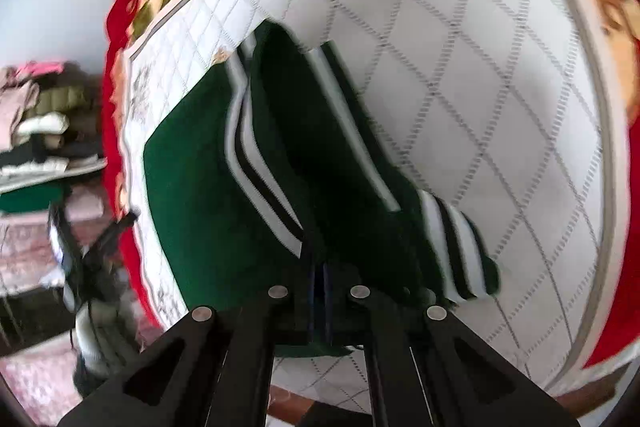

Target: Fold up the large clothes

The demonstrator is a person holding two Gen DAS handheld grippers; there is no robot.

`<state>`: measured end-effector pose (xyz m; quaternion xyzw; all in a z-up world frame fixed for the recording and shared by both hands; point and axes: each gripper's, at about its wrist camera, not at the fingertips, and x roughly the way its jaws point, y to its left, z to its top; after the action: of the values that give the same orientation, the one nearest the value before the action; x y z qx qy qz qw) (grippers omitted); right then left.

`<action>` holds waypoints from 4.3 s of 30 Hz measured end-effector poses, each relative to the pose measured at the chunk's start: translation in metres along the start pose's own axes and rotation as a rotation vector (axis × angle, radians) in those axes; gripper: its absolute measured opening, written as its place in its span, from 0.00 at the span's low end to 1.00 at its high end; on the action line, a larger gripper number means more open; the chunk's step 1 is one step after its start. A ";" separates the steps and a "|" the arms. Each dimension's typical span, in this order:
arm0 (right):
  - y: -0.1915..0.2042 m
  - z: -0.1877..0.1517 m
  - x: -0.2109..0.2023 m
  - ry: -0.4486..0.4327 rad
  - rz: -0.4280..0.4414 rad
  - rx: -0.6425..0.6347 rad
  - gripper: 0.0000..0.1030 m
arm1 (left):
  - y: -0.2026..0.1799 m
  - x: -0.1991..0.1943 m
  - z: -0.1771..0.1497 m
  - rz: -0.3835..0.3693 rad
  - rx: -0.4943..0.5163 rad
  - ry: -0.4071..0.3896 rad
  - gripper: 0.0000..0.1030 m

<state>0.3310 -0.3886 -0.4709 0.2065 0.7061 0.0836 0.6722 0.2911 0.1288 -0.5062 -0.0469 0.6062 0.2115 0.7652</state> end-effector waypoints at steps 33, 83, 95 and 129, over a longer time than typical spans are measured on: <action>0.003 0.046 0.121 0.354 0.564 -0.214 0.92 | -0.025 0.049 -0.048 -0.750 -0.087 0.140 1.00; 0.227 0.346 0.119 0.120 0.527 -0.184 0.54 | -0.122 0.044 0.279 -0.744 0.148 -0.129 0.84; 0.262 0.467 0.164 0.189 0.427 -0.192 0.56 | -0.139 0.105 0.317 -0.683 0.175 -0.078 0.87; 0.330 0.119 -0.090 -0.523 -0.566 -0.311 1.00 | -0.085 -0.168 0.185 -0.297 0.225 -0.333 0.97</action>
<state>0.5084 -0.1464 -0.2673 -0.0855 0.5195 -0.0544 0.8485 0.4620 0.0680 -0.3144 -0.0146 0.4780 0.0329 0.8776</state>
